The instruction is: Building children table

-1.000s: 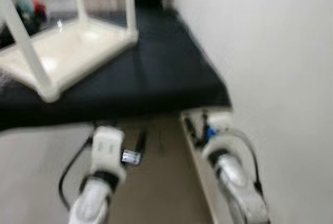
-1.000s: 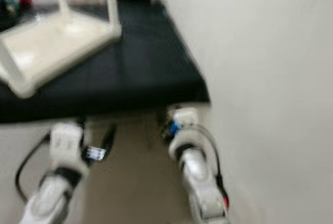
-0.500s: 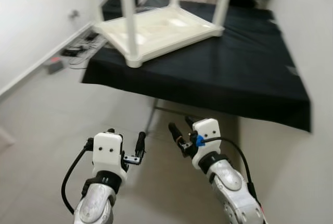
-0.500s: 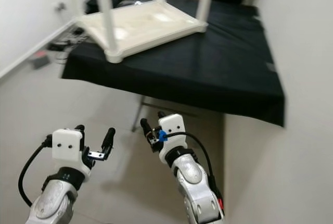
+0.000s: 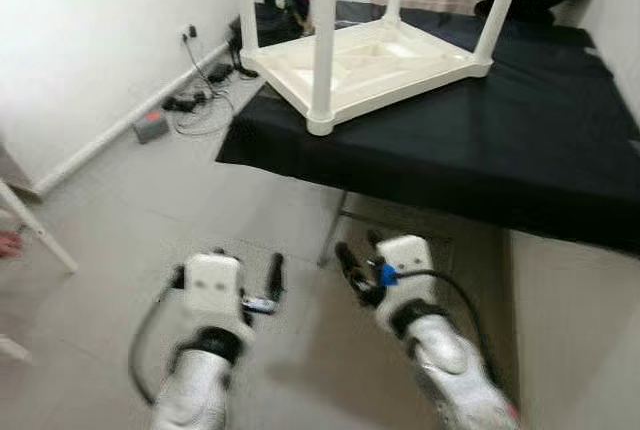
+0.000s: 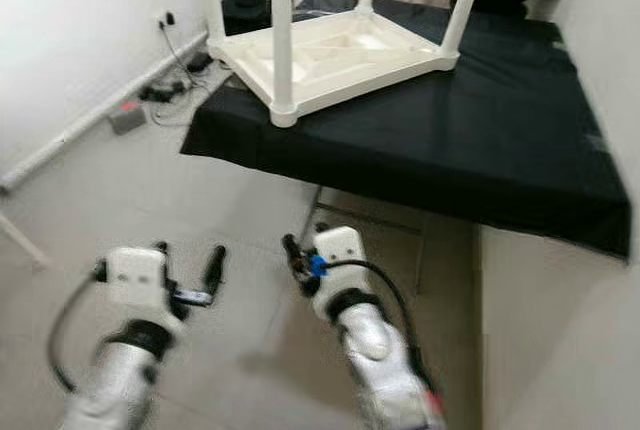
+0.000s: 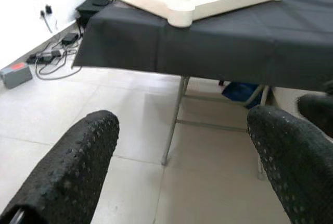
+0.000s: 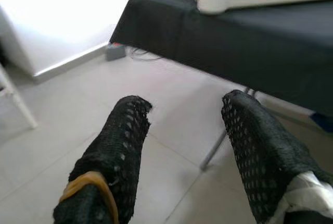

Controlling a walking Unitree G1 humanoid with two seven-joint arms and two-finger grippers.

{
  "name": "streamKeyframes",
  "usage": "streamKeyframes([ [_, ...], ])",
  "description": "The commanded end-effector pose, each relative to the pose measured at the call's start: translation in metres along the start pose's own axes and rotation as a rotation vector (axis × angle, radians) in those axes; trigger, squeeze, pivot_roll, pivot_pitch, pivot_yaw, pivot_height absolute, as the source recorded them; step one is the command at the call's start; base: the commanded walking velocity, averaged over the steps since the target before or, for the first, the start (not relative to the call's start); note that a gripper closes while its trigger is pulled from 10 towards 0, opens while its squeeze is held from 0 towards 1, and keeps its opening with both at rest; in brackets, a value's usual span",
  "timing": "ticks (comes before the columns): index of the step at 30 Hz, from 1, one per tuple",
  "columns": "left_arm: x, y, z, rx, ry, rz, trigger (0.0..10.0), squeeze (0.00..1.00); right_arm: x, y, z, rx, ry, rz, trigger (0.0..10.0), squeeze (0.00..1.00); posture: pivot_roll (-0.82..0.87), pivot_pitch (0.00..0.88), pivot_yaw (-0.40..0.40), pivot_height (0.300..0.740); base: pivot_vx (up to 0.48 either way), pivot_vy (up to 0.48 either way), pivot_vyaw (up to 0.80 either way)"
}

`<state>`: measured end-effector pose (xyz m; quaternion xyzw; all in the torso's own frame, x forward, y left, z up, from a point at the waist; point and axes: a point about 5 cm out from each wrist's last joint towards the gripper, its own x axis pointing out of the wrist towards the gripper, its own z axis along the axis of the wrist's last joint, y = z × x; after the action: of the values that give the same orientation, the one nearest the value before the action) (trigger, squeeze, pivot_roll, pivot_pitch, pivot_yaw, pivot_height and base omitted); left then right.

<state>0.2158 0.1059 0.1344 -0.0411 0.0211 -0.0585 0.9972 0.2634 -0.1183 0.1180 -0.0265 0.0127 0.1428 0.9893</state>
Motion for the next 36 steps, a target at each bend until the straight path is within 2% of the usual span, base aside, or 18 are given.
streamKeyframes([
  [1,0.0003,0.0032,-0.0030,0.019,0.015,0.005,10.0,0.00,-0.0012,-0.0001,-0.0022,0.011,0.004,-0.032,10.0,0.00,0.02,0.137,-0.034,0.740,0.000,0.480,-0.77],
  [10,0.0024,0.0012,-0.0027,0.031,0.007,-0.008,10.0,0.00,-0.0013,-0.0029,-0.0022,-0.001,-0.007,-0.071,10.0,0.00,0.02,0.132,-0.032,0.740,0.000,0.473,-0.77],
  [14,0.0028,-0.0005,-0.0020,0.033,0.000,-0.017,10.0,0.00,-0.0012,-0.0039,-0.0019,-0.004,-0.012,-0.082,10.0,0.00,0.02,0.132,-0.033,0.740,0.291,0.382,-0.77],
  [29,0.0053,0.0006,-0.0021,0.011,-0.014,-0.004,10.0,0.00,0.0009,-0.0011,-0.0021,-0.020,-0.022,-0.066,10.0,0.00,0.03,0.128,-0.036,0.740,0.027,0.000,-0.77],
  [36,0.0063,0.0002,-0.0013,0.011,-0.024,-0.004,10.0,0.00,0.0060,0.0007,0.0034,-0.044,-0.050,-0.045,10.0,0.00,0.03,0.120,-0.039,0.740,0.418,0.000,0.00],
])
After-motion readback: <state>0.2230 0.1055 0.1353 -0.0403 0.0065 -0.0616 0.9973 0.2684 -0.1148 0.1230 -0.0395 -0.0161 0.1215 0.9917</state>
